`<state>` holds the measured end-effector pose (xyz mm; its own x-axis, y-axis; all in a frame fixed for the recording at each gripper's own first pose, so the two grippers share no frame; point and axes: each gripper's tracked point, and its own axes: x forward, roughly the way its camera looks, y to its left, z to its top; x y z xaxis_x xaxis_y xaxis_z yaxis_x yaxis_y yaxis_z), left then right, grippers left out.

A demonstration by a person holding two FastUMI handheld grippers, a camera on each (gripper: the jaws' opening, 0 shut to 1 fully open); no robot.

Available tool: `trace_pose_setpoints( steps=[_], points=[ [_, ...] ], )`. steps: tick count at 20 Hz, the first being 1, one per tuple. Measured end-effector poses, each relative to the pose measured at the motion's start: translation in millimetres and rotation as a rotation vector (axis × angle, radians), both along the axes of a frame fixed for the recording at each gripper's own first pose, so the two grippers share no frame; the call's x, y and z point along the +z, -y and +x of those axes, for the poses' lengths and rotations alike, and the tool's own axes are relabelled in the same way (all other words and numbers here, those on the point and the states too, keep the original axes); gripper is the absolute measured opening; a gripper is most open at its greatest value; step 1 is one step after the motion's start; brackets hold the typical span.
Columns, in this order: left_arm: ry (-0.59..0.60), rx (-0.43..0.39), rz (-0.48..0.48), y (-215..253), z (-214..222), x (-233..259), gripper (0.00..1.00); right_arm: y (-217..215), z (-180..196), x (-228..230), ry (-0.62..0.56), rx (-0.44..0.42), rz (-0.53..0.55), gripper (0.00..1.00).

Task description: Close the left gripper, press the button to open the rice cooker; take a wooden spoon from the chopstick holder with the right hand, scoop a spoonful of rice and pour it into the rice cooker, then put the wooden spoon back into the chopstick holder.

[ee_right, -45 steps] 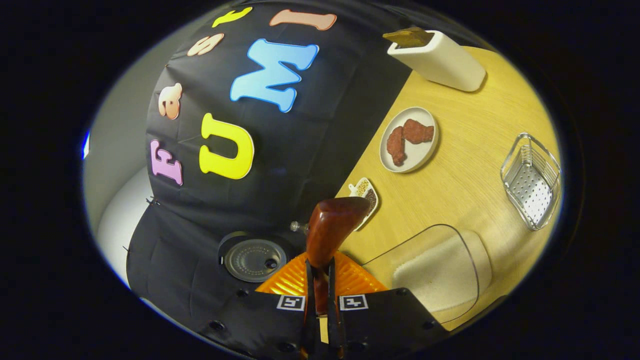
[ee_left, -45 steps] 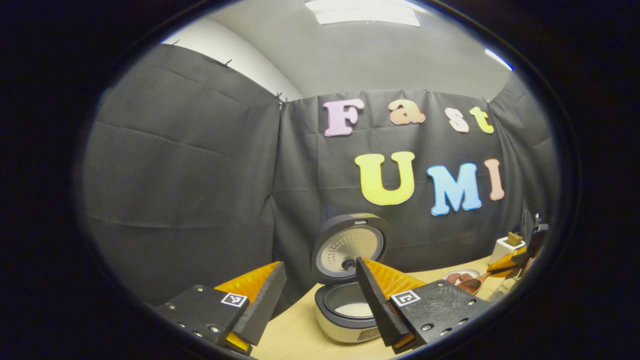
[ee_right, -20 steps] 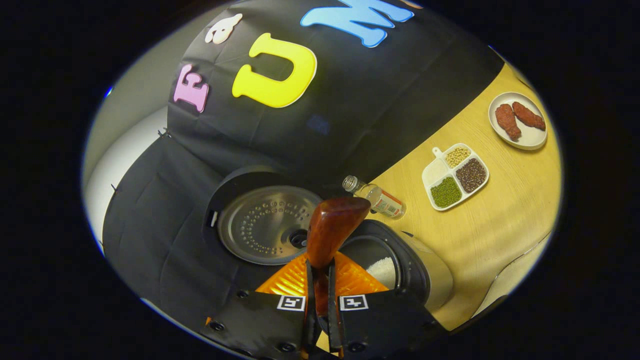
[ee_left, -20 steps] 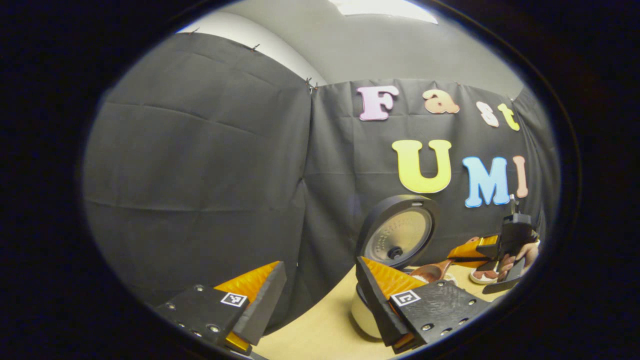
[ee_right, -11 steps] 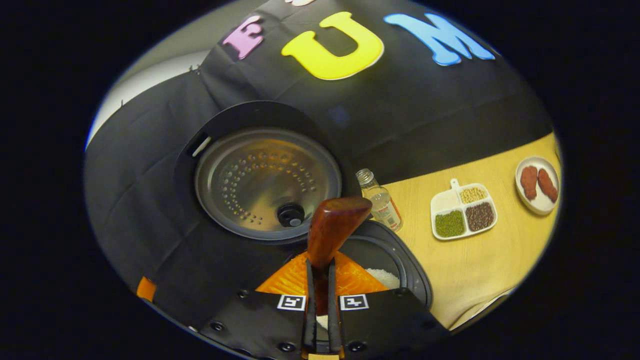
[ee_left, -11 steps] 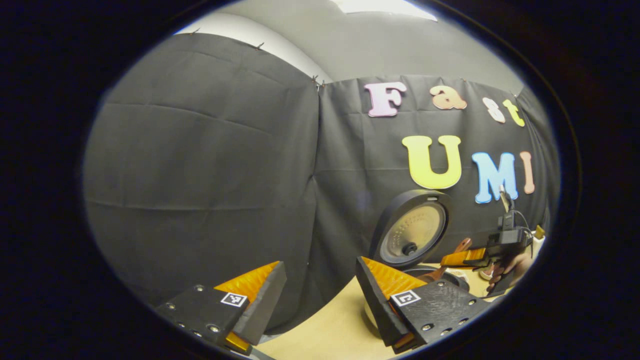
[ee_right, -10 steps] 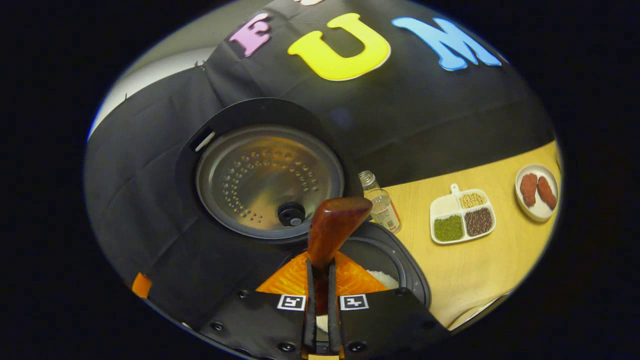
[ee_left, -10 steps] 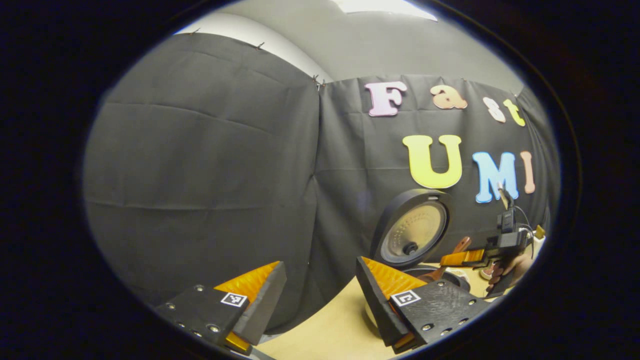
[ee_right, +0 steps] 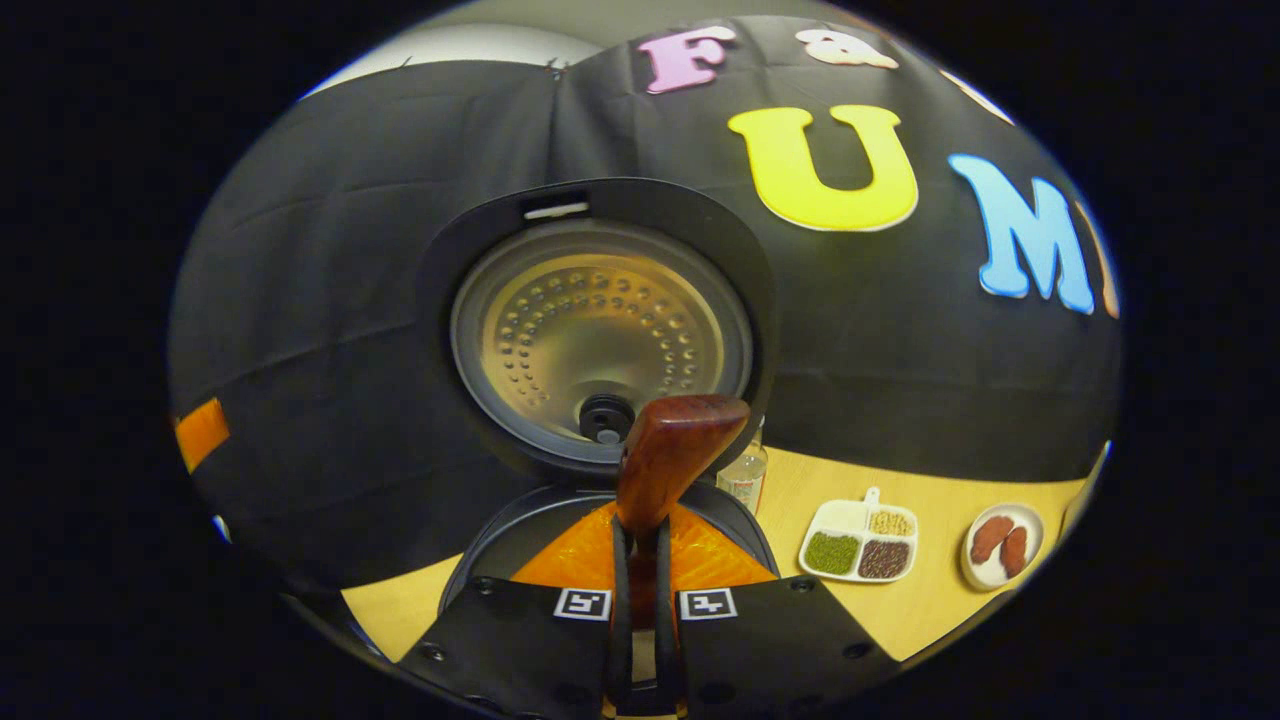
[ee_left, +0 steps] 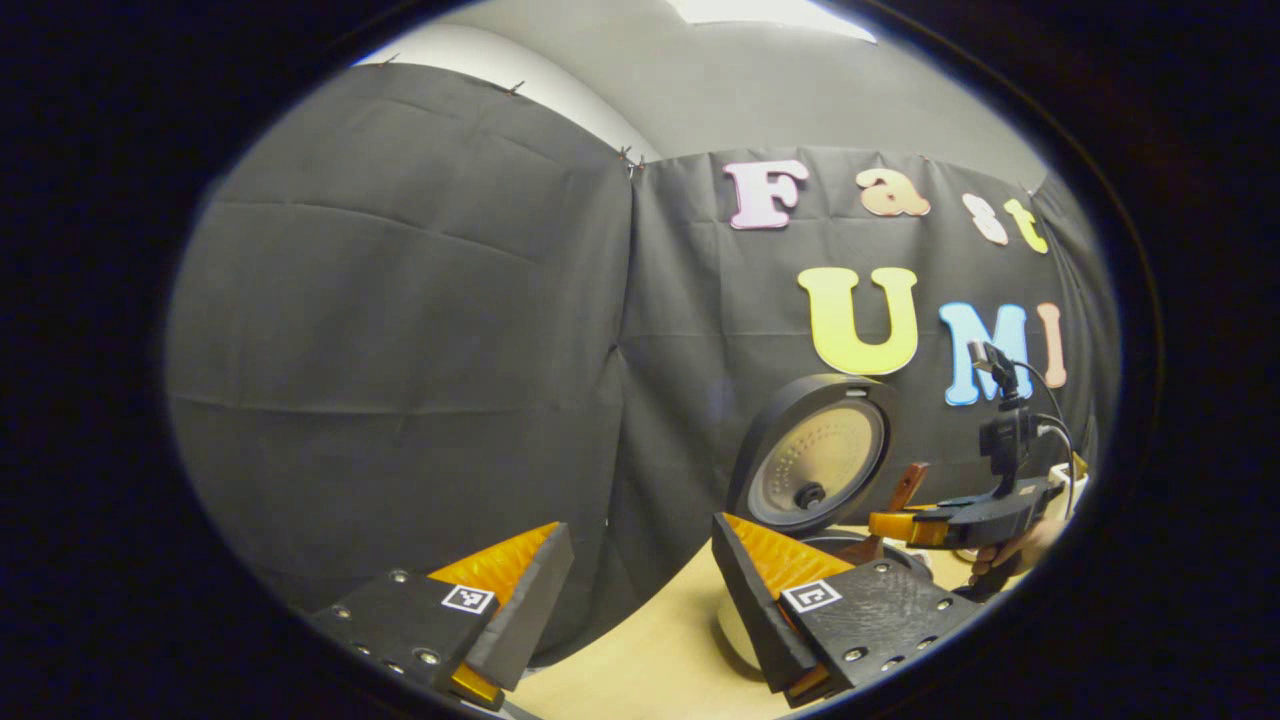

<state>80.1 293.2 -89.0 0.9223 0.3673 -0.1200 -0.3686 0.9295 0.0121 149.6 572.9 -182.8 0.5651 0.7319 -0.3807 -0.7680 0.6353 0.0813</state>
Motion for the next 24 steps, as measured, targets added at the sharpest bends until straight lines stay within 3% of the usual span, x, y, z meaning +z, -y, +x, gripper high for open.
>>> trace_pose_setpoints(
  steps=[10,11,12,14,19,24],
  points=[
    [0.03,-0.011,-0.004,-1,12,8,0.87,-7,-5,37,0.478,0.196,-0.198,0.11],
    [0.033,-0.01,-0.003,-1,12,10,0.87,-6,-8,44,0.507,0.207,-0.198,0.07],
    [0.036,-0.011,-0.002,-1,13,11,0.87,-6,-14,48,0.512,0.213,-0.19,0.11],
    [0.04,-0.017,0.002,-1,15,13,0.87,-7,-16,48,0.455,0.203,-0.15,0.11],
    [0.061,-0.039,0.011,7,17,22,0.87,-4,-19,43,0.12,0.095,0.037,0.11],
    [0.072,-0.077,0.003,26,24,26,0.88,42,-19,66,-0.034,-0.028,0.165,0.11]
  ],
)
